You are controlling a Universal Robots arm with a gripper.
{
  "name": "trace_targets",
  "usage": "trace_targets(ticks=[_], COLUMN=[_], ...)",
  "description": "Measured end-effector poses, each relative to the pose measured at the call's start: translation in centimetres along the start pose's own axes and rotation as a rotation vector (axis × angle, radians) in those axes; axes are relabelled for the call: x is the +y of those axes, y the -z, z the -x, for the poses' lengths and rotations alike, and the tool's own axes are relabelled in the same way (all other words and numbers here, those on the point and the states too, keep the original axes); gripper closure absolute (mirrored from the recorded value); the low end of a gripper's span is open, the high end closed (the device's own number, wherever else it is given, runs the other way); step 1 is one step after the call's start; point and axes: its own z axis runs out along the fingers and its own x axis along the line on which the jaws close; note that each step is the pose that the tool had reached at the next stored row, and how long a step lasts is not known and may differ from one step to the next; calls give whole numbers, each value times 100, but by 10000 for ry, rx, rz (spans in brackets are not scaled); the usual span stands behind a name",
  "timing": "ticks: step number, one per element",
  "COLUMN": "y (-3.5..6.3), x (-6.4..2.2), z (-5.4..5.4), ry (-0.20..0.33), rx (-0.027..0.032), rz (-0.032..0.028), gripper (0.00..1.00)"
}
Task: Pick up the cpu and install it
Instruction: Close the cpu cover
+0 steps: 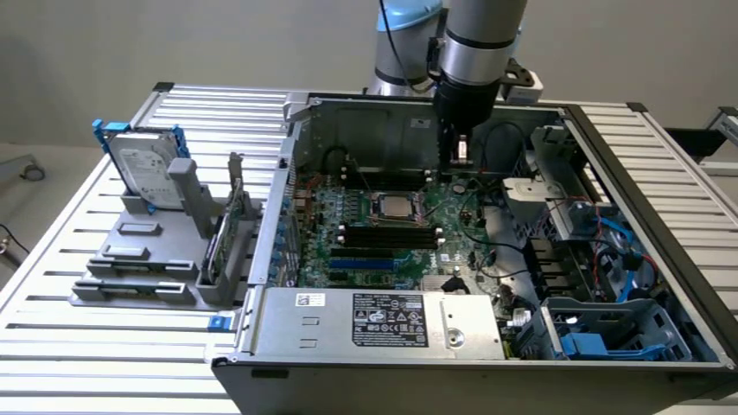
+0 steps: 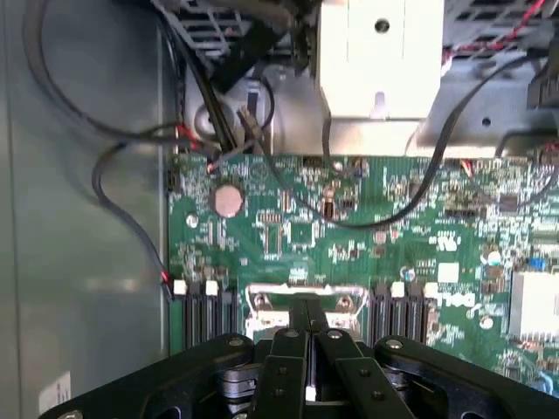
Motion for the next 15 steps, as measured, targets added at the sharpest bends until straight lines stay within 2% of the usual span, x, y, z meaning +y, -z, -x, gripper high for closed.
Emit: trace_targets(ticks=[3,5,7,15], y=[23,22,11,-132], x=[128,168,176,178], z=[-1,-2,-1,4], ry=[0,0,0,-1], rx=[-2,-1,-1,-2], rz=[0,-1,0,-4], gripper=[89,89,89,89])
